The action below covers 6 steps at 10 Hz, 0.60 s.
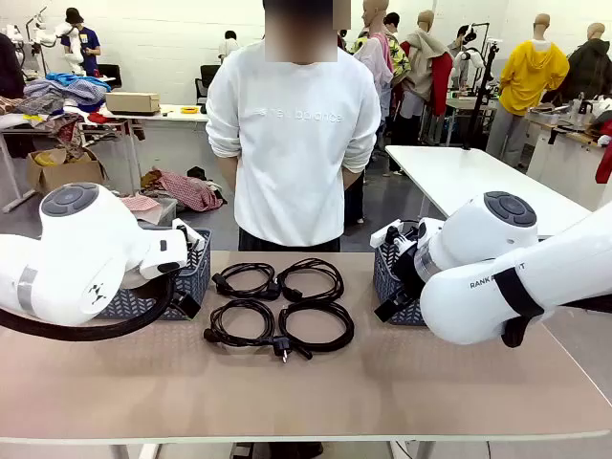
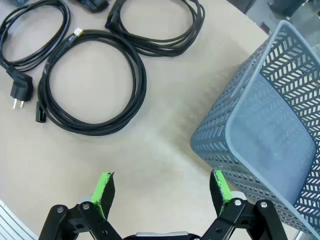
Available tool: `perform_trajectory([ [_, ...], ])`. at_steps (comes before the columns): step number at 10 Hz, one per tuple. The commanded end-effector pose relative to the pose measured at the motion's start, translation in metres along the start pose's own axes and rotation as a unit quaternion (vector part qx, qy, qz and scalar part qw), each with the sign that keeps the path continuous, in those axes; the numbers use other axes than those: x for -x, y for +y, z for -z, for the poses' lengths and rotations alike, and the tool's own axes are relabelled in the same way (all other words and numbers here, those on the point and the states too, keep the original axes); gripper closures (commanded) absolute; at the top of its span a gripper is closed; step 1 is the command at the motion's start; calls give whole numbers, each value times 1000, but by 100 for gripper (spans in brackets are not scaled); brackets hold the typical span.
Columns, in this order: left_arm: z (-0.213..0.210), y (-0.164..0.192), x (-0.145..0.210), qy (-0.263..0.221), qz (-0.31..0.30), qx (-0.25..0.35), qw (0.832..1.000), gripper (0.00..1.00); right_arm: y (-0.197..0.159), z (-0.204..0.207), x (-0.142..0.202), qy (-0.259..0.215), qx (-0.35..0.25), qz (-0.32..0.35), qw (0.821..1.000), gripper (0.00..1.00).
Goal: Organize the cables according to human instructions.
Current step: Pick up a bundle of cables and place it in the basket indicated by the human.
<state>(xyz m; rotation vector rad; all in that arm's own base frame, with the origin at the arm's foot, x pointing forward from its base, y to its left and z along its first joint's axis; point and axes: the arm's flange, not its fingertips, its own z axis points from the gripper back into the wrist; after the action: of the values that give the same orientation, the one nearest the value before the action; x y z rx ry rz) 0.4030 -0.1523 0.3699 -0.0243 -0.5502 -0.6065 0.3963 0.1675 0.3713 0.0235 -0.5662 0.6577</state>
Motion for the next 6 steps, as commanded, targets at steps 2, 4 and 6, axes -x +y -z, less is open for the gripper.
perform_trajectory([
  [2,0,0,0,0,0,0,1000,0,0,0,0,0,0,0,1000,0],
  [4,0,0,0,0,0,0,1000,0,0,0,0,0,0,0,1000,0],
  [6,0,0,0,0,0,0,1000,0,0,0,0,0,0,0,1000,0],
])
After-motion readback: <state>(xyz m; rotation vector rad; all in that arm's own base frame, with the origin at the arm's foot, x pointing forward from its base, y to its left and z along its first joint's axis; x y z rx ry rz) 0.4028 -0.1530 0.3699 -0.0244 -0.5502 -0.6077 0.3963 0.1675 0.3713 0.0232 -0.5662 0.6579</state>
